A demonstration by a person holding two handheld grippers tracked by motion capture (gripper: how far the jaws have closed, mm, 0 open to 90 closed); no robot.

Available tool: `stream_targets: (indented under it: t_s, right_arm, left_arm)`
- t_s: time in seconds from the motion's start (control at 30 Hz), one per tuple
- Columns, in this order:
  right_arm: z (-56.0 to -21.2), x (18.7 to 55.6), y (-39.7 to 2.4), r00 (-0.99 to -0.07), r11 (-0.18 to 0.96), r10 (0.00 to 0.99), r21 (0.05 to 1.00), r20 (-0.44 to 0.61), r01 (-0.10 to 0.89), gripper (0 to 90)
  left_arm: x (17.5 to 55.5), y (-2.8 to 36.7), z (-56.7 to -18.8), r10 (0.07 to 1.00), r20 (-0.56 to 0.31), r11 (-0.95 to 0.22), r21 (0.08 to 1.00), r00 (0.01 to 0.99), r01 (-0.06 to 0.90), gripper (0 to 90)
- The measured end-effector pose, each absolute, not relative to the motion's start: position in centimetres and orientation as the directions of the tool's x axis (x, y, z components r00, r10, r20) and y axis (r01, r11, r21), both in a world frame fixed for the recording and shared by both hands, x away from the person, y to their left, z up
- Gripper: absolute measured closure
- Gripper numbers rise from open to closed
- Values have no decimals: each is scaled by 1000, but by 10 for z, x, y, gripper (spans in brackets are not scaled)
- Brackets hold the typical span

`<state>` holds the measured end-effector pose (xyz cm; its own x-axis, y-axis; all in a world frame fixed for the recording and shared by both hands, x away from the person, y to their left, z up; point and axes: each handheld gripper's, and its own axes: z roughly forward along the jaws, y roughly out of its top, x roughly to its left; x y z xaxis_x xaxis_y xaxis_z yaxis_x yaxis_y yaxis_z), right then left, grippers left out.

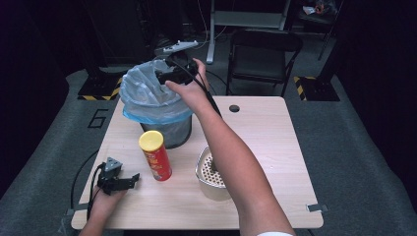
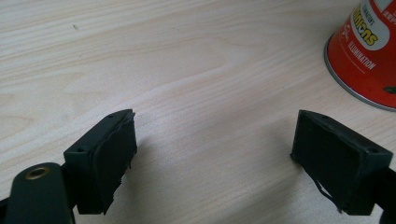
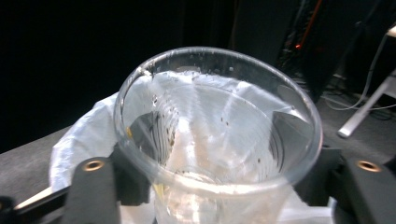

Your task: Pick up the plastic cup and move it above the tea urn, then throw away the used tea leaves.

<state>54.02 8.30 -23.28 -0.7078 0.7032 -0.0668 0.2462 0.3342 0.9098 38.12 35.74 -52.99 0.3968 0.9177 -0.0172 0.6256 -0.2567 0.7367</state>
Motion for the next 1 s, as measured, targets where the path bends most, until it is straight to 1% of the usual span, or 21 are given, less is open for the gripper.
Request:
stream_targets:
  t_s: [0.03,0.07,0.17,0.27,0.4,0.57,0.63,0.67,0.7,0.73,0.77,0.83,0.93,0.97,1.0]
  right_arm:
    - [-235,540,85,-717,336,695,907,-57,254,228]
    - [-237,540,88,-723,339,689,903,-48,264,120]
    - [-246,539,90,-723,348,688,899,-54,265,29]
    - [-248,539,83,-734,308,679,915,-20,260,29]
    - [-246,538,71,-731,308,682,918,-31,248,40]
    - [-244,536,57,-721,293,692,927,-36,235,85]
    - [-242,533,47,-724,288,690,929,-31,234,102]
    - [-242,529,37,-726,286,686,933,-39,220,139]
    - [-242,529,37,-726,286,686,933,-39,220,139]
    - [-241,526,32,-723,277,691,934,-30,226,139]
    - [-242,522,21,-716,267,698,936,-24,229,142]
    - [-243,520,15,-713,262,701,938,-23,228,144]
    - [-247,512,-6,-700,269,713,933,-26,239,154]
    - [-247,512,-6,-700,269,713,933,-26,239,154]
    - [-250,509,-16,-700,283,713,930,-41,233,155]
  left_arm:
    - [381,357,-530,918,-17,-256,737,396,625,134]
    - [381,357,-530,918,-16,-257,736,396,627,134]
    - [379,357,-530,917,-14,-260,739,400,622,134]
    - [378,357,-530,915,-17,-262,735,403,626,133]
    - [377,358,-530,913,-21,-261,736,407,625,136]
    - [377,359,-526,916,-31,-257,718,399,647,147]
    - [376,359,-524,919,-38,-250,713,392,655,148]
    - [374,360,-522,918,-42,-248,715,394,654,147]
    - [374,360,-522,918,-42,-248,715,394,654,148]
    - [372,361,-519,921,-60,-228,718,385,657,148]
    - [371,360,-516,924,-77,-199,740,375,642,146]
    - [369,360,-514,923,-80,-195,745,376,638,145]
    - [368,359,-508,919,-94,-186,752,383,632,141]
    - [368,358,-507,919,-91,-186,757,384,626,141]
    - [367,356,-504,912,-83,-206,754,401,624,137]
